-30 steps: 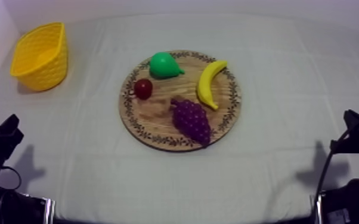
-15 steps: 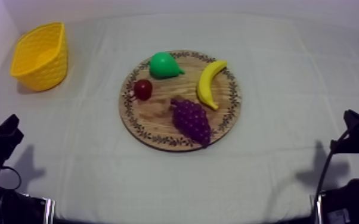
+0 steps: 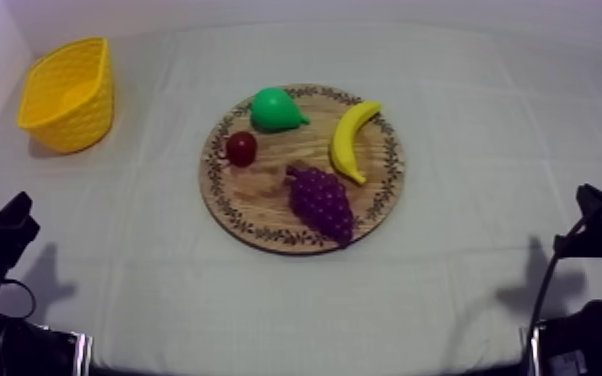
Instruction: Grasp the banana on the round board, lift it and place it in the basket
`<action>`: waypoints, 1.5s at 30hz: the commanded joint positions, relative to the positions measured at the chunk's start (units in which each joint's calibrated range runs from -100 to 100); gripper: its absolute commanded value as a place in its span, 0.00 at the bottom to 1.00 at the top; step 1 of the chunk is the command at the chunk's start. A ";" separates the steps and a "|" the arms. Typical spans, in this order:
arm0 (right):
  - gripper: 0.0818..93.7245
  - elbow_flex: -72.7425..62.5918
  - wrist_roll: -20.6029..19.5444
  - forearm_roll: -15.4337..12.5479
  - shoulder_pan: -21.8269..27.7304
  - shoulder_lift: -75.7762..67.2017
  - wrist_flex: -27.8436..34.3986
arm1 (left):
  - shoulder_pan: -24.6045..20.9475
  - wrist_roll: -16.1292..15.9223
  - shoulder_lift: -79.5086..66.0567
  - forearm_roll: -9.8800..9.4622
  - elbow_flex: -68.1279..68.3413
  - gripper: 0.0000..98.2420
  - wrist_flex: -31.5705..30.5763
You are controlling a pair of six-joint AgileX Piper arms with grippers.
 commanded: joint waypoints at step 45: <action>0.01 -0.03 0.03 0.01 -0.01 -0.04 0.04 | 10.90 -6.15 47.97 -0.60 -49.41 0.00 12.67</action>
